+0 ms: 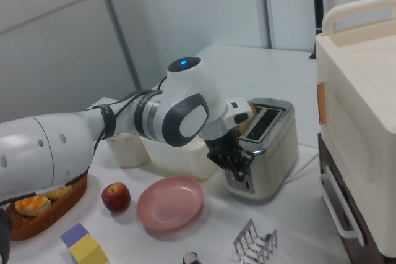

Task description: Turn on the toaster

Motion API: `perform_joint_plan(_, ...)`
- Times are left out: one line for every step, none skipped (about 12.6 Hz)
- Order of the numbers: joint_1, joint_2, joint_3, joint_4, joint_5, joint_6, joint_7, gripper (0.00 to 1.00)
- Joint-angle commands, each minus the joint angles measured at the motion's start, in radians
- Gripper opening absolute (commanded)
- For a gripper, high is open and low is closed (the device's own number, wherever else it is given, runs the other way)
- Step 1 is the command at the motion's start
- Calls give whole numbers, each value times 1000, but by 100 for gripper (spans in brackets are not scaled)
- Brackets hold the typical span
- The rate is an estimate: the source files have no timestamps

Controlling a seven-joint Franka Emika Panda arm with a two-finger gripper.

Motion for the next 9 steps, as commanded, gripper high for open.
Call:
perform_joint_plan(0, 12, 4, -25, -23, 67, -18, 0)
perform_joint_plan(-2, 18, 4, -35, -26, 78, -18, 0)
perform_joint_plan(0, 29, 4, -40, -43, 86, -18, 0)
perform_joint_plan(0, 39, 5, -43, -61, 97, -17, 0)
perform_joint_plan(-2, 47, 5, -43, -63, 98, -17, 0)
perform_joint_plan(0, 50, 5, -43, -63, 98, -17, 0)
perform_joint_plan(-2, 52, 5, -43, -63, 100, -17, 0)
perform_joint_plan(-2, 52, 5, -43, -64, 100, -17, 0)
perform_joint_plan(-2, 53, 5, -43, -64, 101, -17, 0)
